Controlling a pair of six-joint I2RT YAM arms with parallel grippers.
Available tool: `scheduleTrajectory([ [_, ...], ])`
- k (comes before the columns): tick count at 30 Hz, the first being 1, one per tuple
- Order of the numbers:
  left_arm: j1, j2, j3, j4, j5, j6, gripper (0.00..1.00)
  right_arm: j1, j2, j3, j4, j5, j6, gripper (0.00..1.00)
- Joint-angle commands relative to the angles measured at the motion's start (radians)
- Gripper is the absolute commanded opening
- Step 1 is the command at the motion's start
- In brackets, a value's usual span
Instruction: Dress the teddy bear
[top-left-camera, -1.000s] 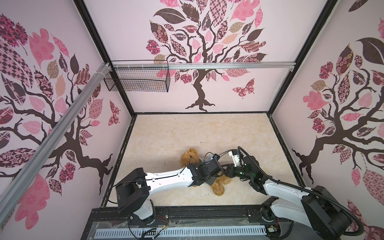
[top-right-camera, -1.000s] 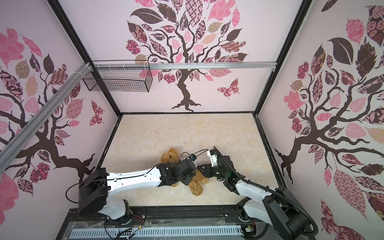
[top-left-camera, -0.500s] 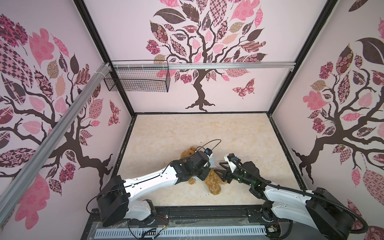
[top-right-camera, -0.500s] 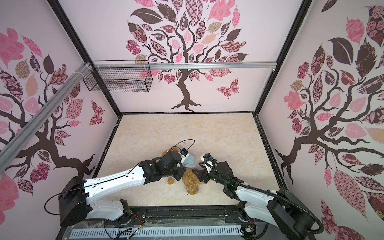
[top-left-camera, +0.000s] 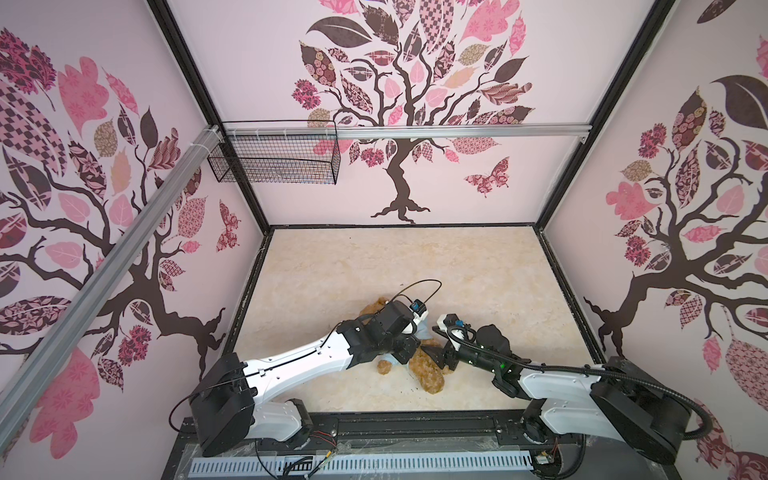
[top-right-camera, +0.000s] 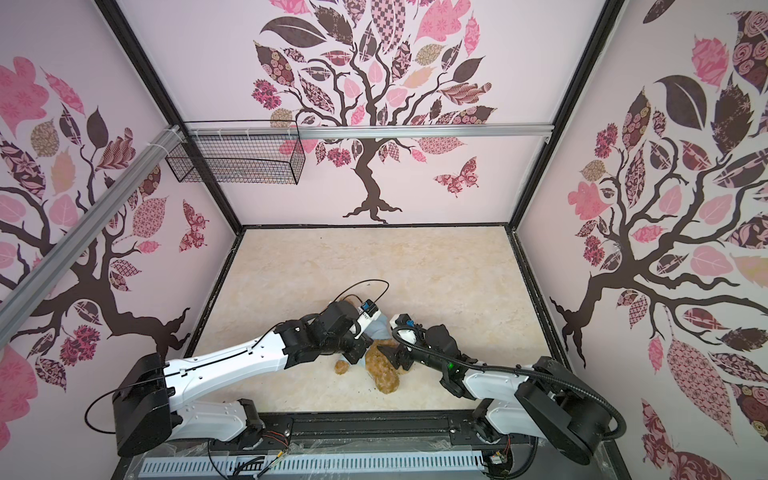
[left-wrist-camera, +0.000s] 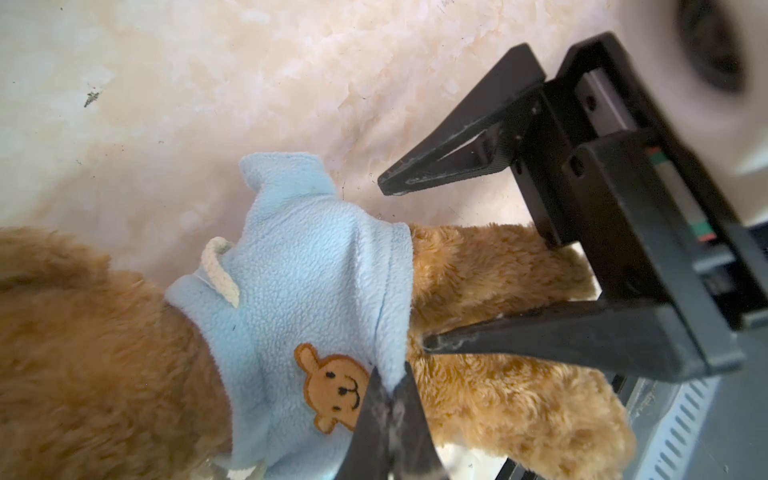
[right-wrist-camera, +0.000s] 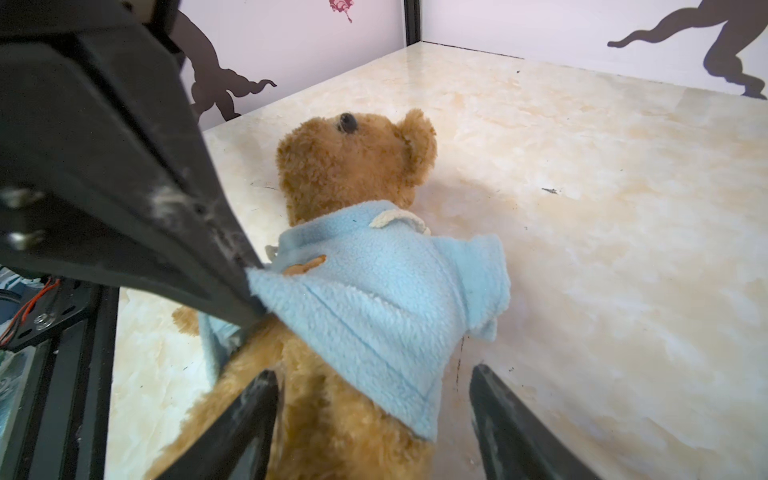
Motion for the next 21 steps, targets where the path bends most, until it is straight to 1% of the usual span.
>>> scheduleTrajectory([
  [1, 0.004, -0.026, -0.025, 0.068, 0.049, 0.017, 0.0, 0.005, 0.07, 0.051, 0.115, 0.02, 0.033, 0.75],
  [4, 0.004, -0.023, -0.032, 0.078, 0.063, 0.019, 0.0, 0.006, 0.146, 0.063, 0.195, 0.013, 0.074, 0.75],
  [11, 0.005, -0.017, -0.04, 0.095, 0.107, 0.035, 0.0, 0.011, 0.322, 0.098, 0.394, 0.049, 0.173, 0.72],
  [15, 0.004, -0.021, -0.056, 0.093, 0.119, 0.037, 0.0, 0.01, 0.386, 0.123, 0.448, 0.153, 0.278, 0.65],
  [18, 0.002, -0.036, -0.095, 0.112, 0.131, 0.013, 0.0, 0.01, 0.403, 0.138, 0.432, 0.258, 0.364, 0.58],
  [21, -0.014, -0.066, -0.156, 0.135, 0.124, 0.003, 0.0, 0.01, 0.387, 0.147, 0.381, 0.342, 0.453, 0.52],
])
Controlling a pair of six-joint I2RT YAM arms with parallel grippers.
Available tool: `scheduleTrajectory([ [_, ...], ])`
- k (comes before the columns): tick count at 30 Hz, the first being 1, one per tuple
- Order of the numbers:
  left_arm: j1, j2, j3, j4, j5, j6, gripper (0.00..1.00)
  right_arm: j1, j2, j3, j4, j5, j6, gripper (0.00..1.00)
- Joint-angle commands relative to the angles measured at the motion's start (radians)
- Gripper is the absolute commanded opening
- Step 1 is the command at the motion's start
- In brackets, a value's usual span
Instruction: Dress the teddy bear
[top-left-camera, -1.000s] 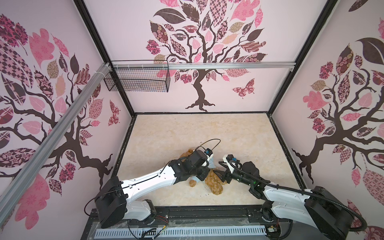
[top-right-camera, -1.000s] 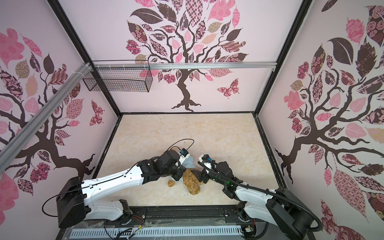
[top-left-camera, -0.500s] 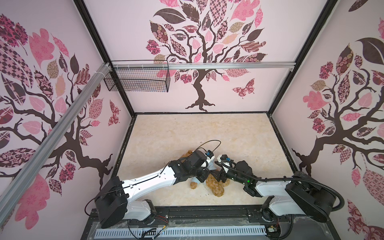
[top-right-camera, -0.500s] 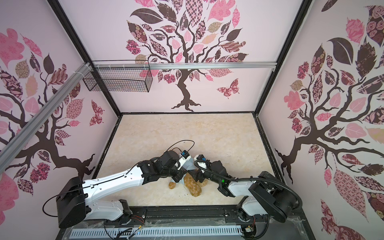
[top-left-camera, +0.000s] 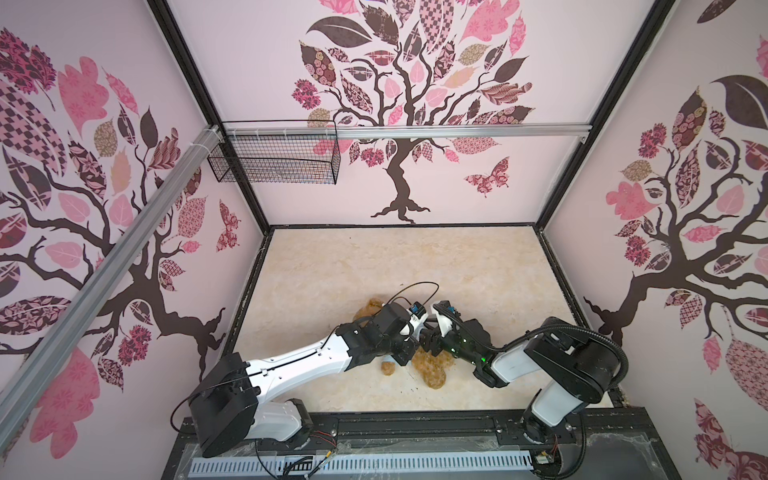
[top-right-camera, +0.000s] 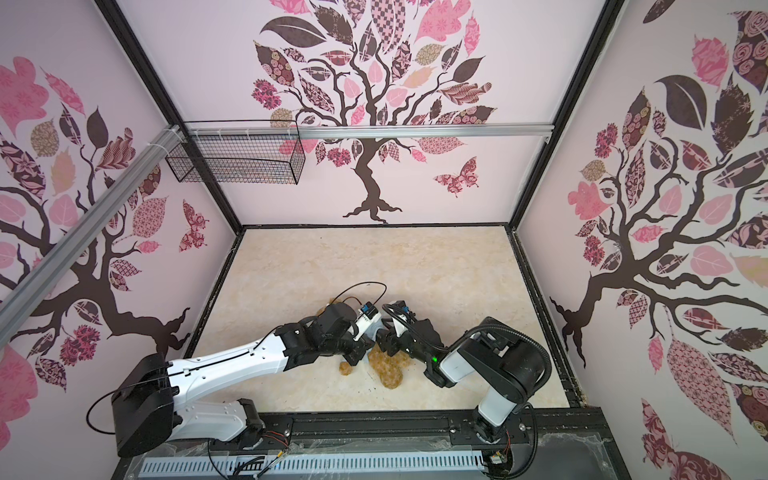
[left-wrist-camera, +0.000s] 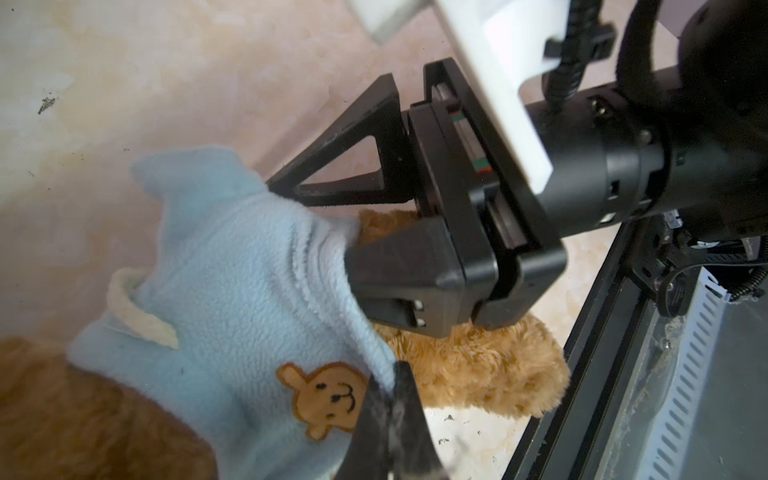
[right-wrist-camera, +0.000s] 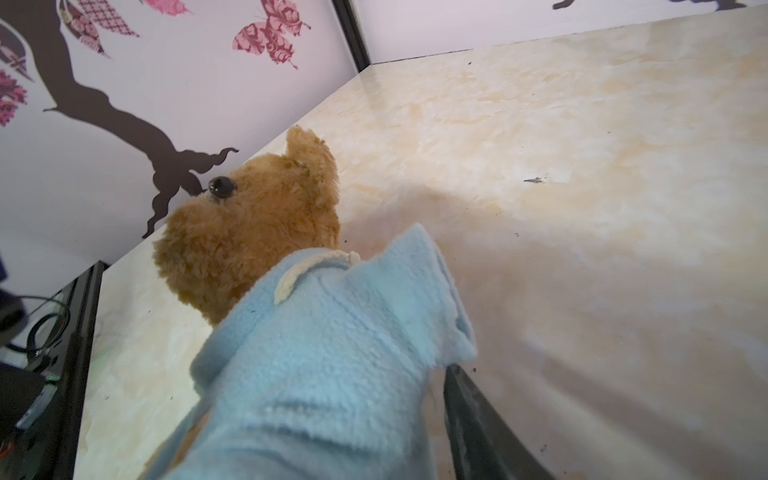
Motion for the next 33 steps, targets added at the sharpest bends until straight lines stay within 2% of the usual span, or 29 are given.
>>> scheduleTrajectory([
  [1, -0.038, -0.058, -0.084, 0.032, 0.061, -0.015, 0.0, -0.014, -0.009, 0.05, 0.002, 0.205, 0.159, 0.5],
  [7, -0.082, -0.112, -0.193, 0.098, 0.045, -0.07, 0.0, -0.027, -0.072, 0.065, -0.039, 0.242, 0.217, 0.52],
  [12, -0.08, -0.134, -0.203, 0.111, 0.038, -0.103, 0.0, -0.082, -0.073, 0.059, 0.02, 0.144, 0.275, 0.53],
  [15, -0.076, -0.124, -0.214, 0.143, 0.046, -0.132, 0.0, -0.099, -0.055, 0.046, 0.095, 0.089, 0.321, 0.57],
  [20, -0.072, -0.086, -0.228, 0.177, 0.087, -0.16, 0.0, -0.134, -0.025, 0.019, 0.159, 0.086, 0.479, 0.61],
  [24, -0.072, -0.068, -0.236, 0.188, 0.103, -0.171, 0.0, -0.152, -0.01, 0.037, 0.161, 0.055, 0.506, 0.65],
  [27, -0.07, -0.063, -0.242, 0.192, 0.104, -0.172, 0.0, -0.159, 0.005, 0.047, 0.155, 0.038, 0.52, 0.64],
  [33, -0.065, -0.055, -0.265, 0.218, 0.119, -0.182, 0.0, -0.218, 0.083, 0.052, 0.178, -0.027, 0.622, 0.55],
])
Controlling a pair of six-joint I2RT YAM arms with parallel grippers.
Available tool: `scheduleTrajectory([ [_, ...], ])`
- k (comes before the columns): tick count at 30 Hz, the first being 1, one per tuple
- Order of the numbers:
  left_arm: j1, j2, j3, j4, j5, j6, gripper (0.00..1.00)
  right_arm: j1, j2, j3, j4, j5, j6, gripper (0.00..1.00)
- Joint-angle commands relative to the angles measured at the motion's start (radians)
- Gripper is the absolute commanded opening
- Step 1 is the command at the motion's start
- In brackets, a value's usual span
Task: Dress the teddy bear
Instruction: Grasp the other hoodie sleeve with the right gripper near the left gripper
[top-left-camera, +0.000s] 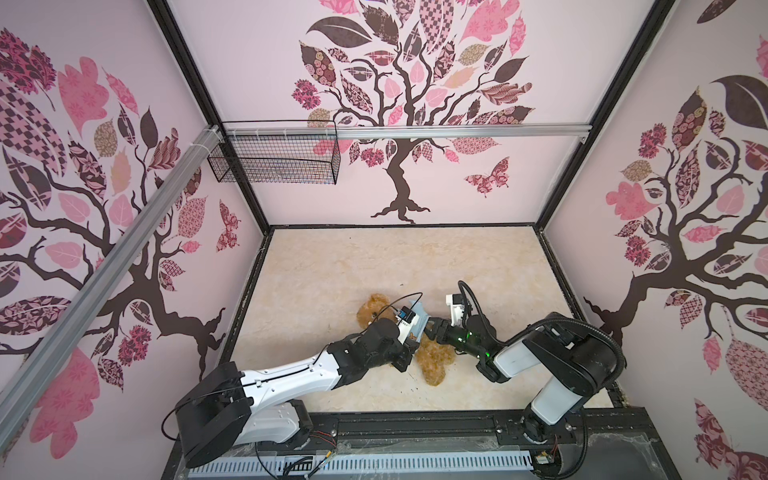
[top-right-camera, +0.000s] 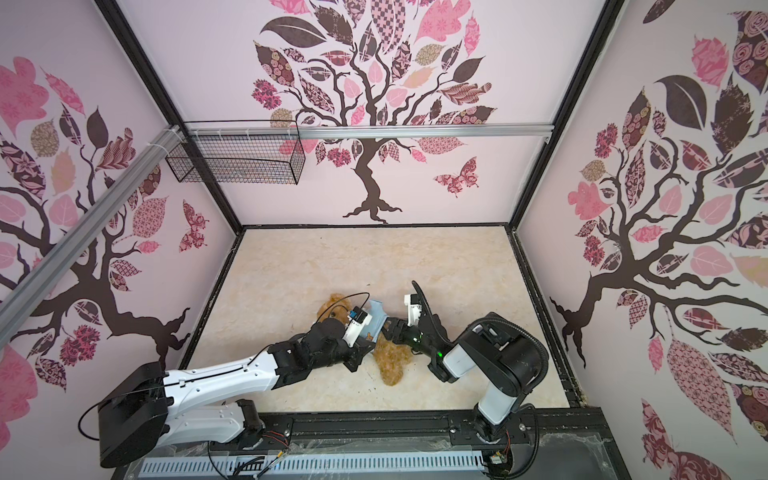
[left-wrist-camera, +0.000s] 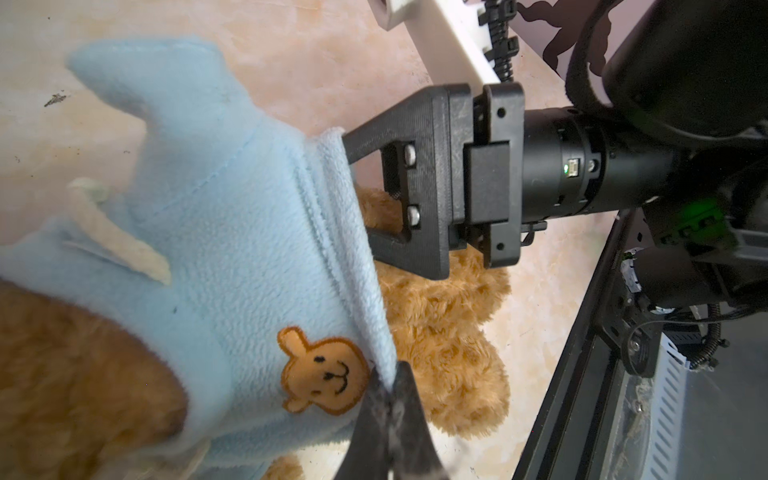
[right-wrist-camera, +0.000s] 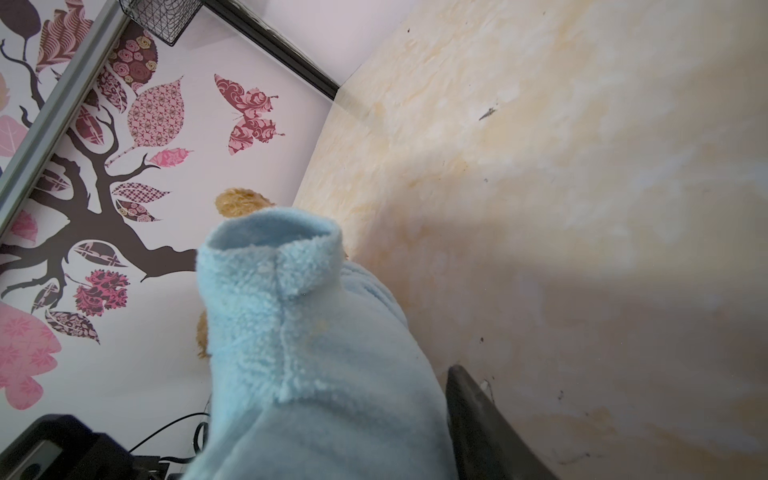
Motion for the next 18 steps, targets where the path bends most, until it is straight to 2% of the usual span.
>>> scheduleTrajectory([
  [1, -0.028, 0.018, -0.051, -0.114, 0.164, -0.003, 0.0, -0.083, 0.041, 0.062, 0.127, 0.121, 0.102, 0.53],
  [6, -0.021, 0.043, -0.026, -0.123, 0.177, 0.013, 0.0, -0.084, 0.065, 0.088, 0.175, 0.034, 0.064, 0.39],
  [12, 0.014, 0.026, 0.041, -0.141, 0.169, 0.006, 0.02, -0.084, 0.047, 0.101, 0.22, -0.177, -0.107, 0.13],
  [14, 0.029, 0.004, 0.076, -0.165, 0.151, 0.012, 0.16, -0.084, 0.033, 0.095, 0.214, -0.248, -0.154, 0.08],
  [18, 0.043, -0.075, 0.148, -0.256, 0.084, 0.058, 0.37, -0.086, -0.018, 0.077, 0.183, -0.345, -0.25, 0.02],
])
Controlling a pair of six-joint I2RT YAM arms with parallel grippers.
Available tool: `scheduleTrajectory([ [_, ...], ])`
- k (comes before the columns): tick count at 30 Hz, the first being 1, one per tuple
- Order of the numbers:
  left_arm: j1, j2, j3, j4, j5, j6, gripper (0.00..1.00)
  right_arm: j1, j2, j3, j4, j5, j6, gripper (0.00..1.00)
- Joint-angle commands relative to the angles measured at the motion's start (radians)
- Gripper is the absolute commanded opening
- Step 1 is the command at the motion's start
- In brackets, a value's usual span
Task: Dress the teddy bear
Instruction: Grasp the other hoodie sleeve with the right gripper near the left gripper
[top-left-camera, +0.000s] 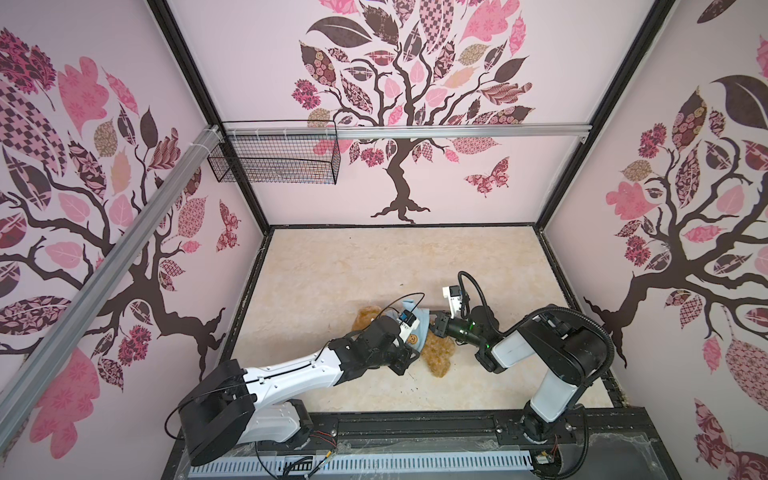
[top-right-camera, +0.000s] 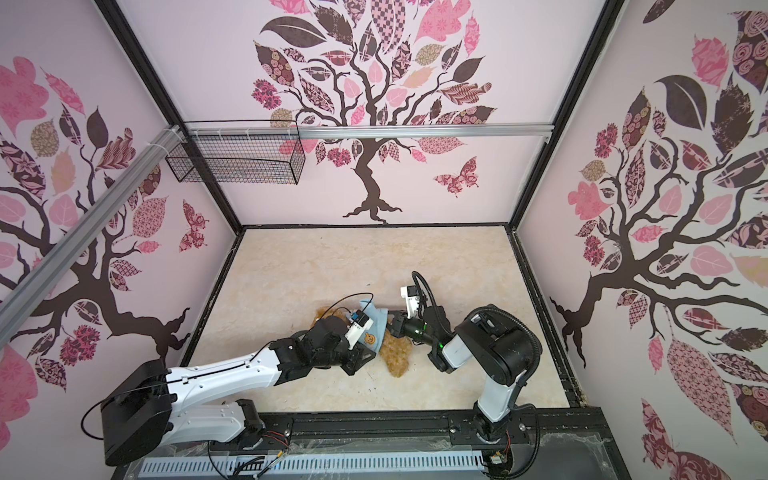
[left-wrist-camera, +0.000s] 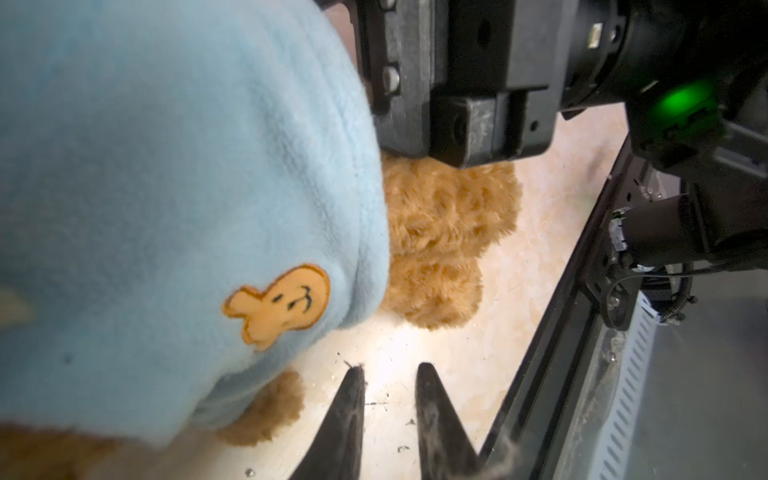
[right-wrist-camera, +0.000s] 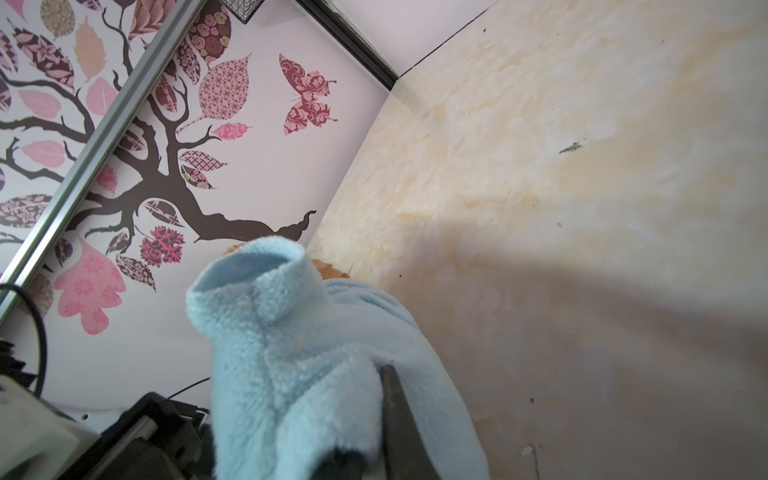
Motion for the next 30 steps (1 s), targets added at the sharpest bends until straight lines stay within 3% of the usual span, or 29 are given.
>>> scheduleTrajectory([
  [1, 0.015, -0.092, 0.104, -0.119, -0.043, 0.062, 0.41, -0.008, -0.075, 0.012, 0.064, -0.117, -0.135, 0.02],
  [6, 0.026, -0.229, 0.198, -0.291, -0.192, 0.194, 0.64, -0.007, -0.169, 0.028, -0.054, -0.241, -0.228, 0.02],
  [9, 0.051, -0.276, 0.233, -0.365, -0.214, 0.289, 0.73, -0.007, -0.221, 0.042, -0.102, -0.299, -0.242, 0.02],
  [15, 0.179, -0.274, 0.298, -0.447, 0.037, 0.423, 0.85, -0.006, -0.343, 0.074, -0.223, -0.382, -0.234, 0.03],
  [20, 0.184, -0.227, 0.329, -0.472, 0.174, 0.521, 0.9, -0.005, -0.433, 0.085, -0.32, -0.388, -0.236, 0.03],
  [26, 0.184, -0.179, 0.323, -0.402, 0.224, 0.549, 0.92, 0.014, -0.48, 0.096, -0.343, -0.396, -0.206, 0.03],
  [30, 0.184, -0.143, 0.338, -0.373, 0.241, 0.539, 0.82, 0.038, -0.489, 0.112, -0.369, -0.404, -0.216, 0.03],
])
